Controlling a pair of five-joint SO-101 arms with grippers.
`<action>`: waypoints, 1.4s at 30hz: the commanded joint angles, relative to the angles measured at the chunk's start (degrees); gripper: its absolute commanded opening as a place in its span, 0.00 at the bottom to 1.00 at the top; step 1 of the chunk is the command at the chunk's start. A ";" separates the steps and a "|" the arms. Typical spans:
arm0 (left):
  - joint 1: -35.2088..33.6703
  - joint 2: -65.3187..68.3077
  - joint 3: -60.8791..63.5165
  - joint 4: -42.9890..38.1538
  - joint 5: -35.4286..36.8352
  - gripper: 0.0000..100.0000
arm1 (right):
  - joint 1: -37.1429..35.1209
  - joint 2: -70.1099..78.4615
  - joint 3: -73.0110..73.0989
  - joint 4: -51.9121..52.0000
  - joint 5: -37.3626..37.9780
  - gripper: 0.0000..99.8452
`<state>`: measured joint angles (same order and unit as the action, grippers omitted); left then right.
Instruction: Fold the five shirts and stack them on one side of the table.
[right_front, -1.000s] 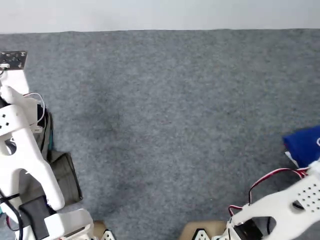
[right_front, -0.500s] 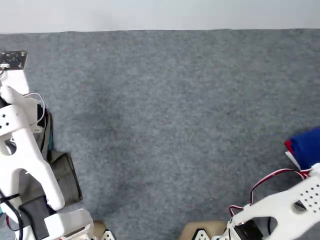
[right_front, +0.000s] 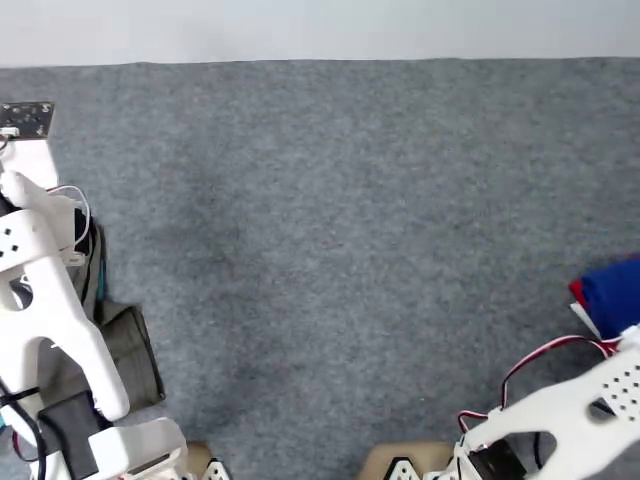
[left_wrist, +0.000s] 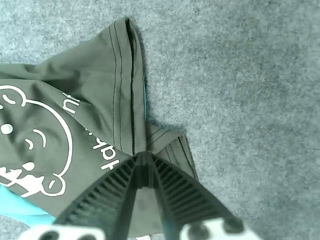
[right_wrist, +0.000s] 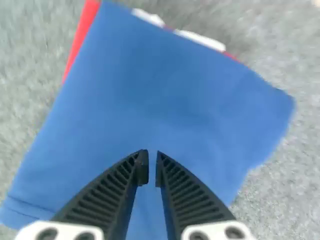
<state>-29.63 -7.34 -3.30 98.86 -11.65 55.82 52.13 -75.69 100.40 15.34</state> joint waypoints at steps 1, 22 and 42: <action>0.44 -2.46 -0.22 1.58 -0.62 0.02 | 1.98 2.68 -2.02 -1.98 1.23 0.01; 0.44 -3.08 -0.22 1.58 -0.35 0.02 | -6.46 -2.24 -14.86 2.51 1.23 0.01; 0.44 -3.08 3.47 1.76 -3.69 0.03 | -28.62 -48.22 45.10 2.42 1.32 0.01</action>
<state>-29.63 -7.34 -1.63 98.86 -12.18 30.68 13.10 -39.21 100.48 16.22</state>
